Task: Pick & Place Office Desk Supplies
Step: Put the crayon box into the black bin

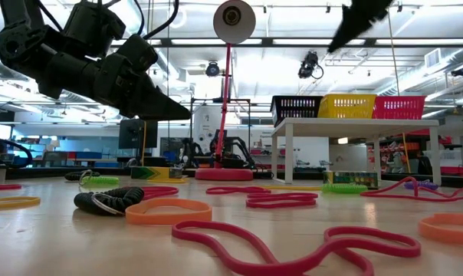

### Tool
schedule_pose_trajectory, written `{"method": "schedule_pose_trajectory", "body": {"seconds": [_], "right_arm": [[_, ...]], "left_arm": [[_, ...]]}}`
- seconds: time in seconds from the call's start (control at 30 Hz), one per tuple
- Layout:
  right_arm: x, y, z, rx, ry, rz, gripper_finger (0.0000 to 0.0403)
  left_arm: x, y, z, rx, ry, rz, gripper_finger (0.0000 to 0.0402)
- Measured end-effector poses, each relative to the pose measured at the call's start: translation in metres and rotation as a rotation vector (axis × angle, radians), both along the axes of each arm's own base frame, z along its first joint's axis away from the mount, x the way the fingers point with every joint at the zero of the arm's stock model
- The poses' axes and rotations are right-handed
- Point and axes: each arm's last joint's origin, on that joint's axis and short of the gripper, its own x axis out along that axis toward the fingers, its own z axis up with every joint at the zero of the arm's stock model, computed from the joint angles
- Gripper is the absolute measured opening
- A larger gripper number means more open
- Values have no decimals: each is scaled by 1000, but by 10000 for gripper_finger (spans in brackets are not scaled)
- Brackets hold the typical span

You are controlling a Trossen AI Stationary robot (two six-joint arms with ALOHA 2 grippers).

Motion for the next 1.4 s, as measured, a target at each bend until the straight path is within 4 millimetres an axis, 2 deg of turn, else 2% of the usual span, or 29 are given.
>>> {"method": "schedule_pose_trajectory", "body": {"seconds": [0.13, 0.33, 0.47, 0.67, 0.9, 1.17, 1.4], "right_arm": [[3, 17, -44, 86, 50, 39, 8], [4, 21, -106, 125, 182, 42, 43], [8, 23, -134, 120, 303, 44, 69], [19, 27, -165, 89, 421, 59, 114], [22, 28, -180, 71, 489, 69, 137], [25, 26, -180, 83, 476, 66, 123], [33, 21, -181, 136, 421, 66, 128]], "left_arm": [[0, 0, 0, 0, 0, 0, 125], [0, 0, 0, 0, 1, 1, 125], [0, 0, 0, 0, 1, 1, 125], [0, 0, 0, 0, 2, 1, 125], [0, 0, 0, 0, 3, 1, 125], [0, 0, 0, 0, 2, 1, 125], [0, 0, 0, 0, 2, 1, 125]]}}
